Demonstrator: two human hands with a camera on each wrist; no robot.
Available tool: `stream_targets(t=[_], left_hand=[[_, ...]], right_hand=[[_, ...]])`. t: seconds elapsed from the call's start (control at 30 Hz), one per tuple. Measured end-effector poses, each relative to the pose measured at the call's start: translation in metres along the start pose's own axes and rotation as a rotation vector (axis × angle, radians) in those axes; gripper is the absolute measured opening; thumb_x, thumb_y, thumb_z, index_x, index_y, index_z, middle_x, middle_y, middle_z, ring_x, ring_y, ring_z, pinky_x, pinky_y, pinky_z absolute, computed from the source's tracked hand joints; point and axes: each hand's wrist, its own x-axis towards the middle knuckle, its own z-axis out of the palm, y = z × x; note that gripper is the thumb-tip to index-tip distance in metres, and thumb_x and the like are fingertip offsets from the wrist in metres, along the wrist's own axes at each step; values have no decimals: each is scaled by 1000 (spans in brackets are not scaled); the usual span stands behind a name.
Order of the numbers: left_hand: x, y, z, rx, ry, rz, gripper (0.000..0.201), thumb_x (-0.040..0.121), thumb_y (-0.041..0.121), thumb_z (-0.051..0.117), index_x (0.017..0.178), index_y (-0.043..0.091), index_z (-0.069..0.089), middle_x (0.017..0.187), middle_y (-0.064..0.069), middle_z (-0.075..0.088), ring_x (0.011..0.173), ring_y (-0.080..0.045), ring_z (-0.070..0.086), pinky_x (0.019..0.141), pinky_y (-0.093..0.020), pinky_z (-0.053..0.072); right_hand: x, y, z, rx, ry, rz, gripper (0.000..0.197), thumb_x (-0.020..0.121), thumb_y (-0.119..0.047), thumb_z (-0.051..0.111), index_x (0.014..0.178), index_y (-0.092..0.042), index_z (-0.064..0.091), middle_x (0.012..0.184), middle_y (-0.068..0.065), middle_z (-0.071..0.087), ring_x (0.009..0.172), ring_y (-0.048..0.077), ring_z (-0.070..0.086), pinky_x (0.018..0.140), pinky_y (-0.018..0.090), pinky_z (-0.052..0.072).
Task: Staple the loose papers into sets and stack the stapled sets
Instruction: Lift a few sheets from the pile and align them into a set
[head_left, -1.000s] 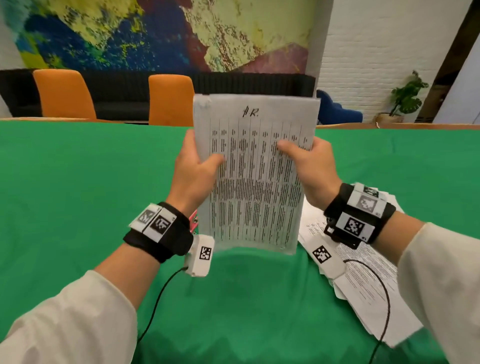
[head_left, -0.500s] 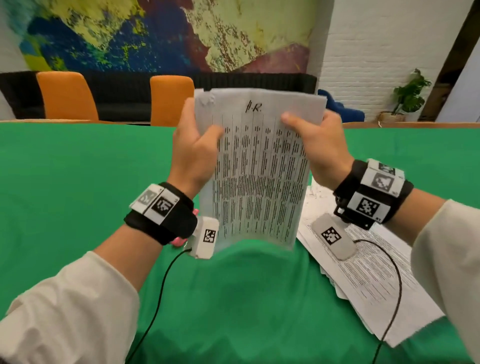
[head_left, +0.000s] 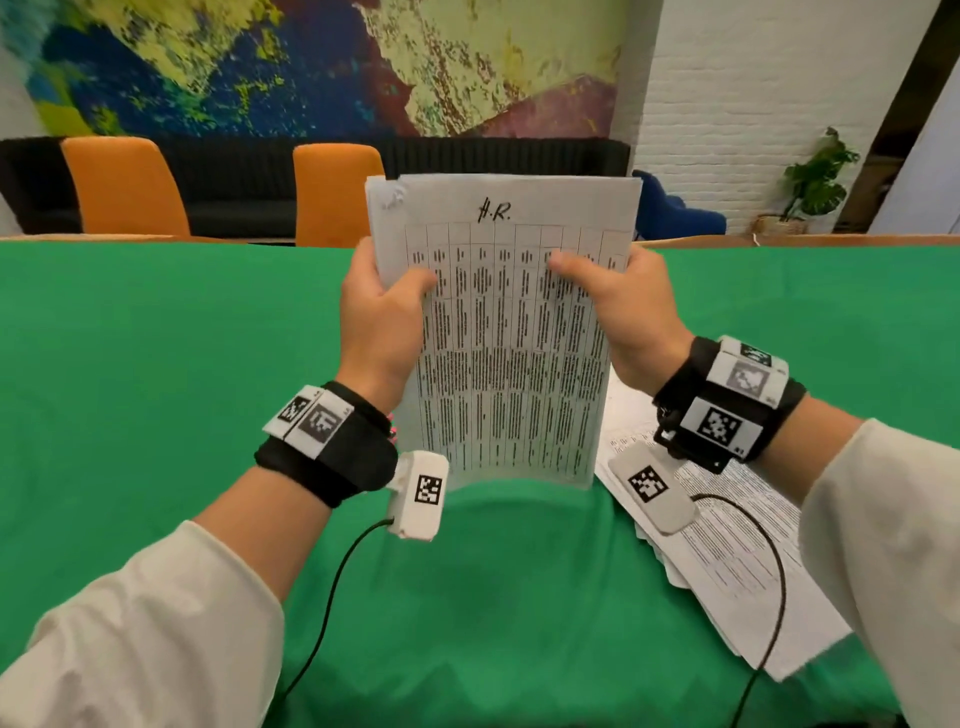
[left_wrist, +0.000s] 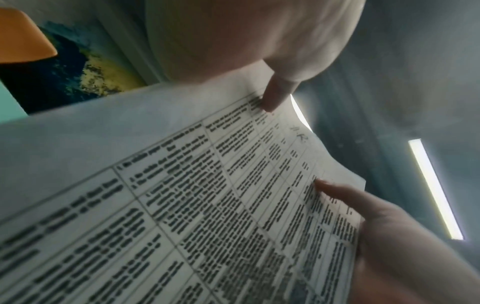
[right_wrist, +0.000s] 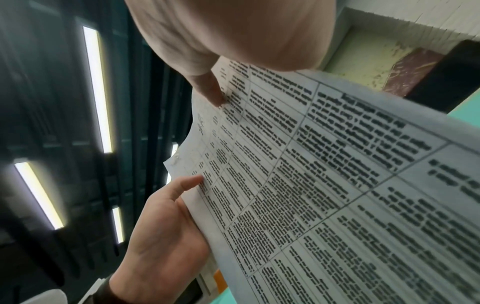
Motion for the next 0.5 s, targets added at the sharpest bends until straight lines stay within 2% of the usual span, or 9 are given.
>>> stream_targets(t=[0.07, 0.2, 0.33, 0.43, 0.5], left_hand=[[-2, -5, 0, -11, -11, -26, 34, 86, 17, 63, 120, 14, 65, 113, -5, 77, 104, -24, 74, 91, -53, 61], [-20, -26, -8, 25, -97, -101, 39, 93, 35, 66, 129, 18, 64, 120, 0, 76, 110, -21, 73, 97, -52, 59], [-21, -19, -6, -2, -96, -72, 29, 103, 27, 63, 129, 14, 65, 119, -1, 76, 109, -19, 74, 97, -49, 60], [-20, -18, -5, -33, -98, -64, 30, 103, 24, 64, 130, 13, 64, 120, -4, 76, 110, -22, 74, 96, -49, 60], [-24, -28, -8, -30, -112, -94, 33, 101, 27, 67, 131, 14, 64, 122, -4, 76, 113, -24, 73, 99, -53, 58]], right_hand=[[0, 4, -2, 5, 11, 15, 13, 98, -9, 68, 108, -17, 71, 110, 6, 79, 101, 22, 77, 86, 41, 63], [-11, 23, -5, -3, -10, 89, 18, 94, -7, 72, 111, -13, 71, 107, 5, 80, 99, 20, 77, 83, 35, 63], [-11, 19, -7, -21, -37, 62, 14, 94, -7, 73, 106, -14, 72, 103, 5, 81, 97, 22, 78, 79, 34, 64], [-11, 17, -9, -34, -46, 50, 13, 94, -8, 73, 107, -13, 72, 105, 7, 80, 97, 23, 78, 81, 38, 65], [-13, 23, -10, -27, -36, 69, 18, 93, -7, 74, 110, -11, 71, 105, 6, 80, 98, 23, 78, 82, 39, 64]])
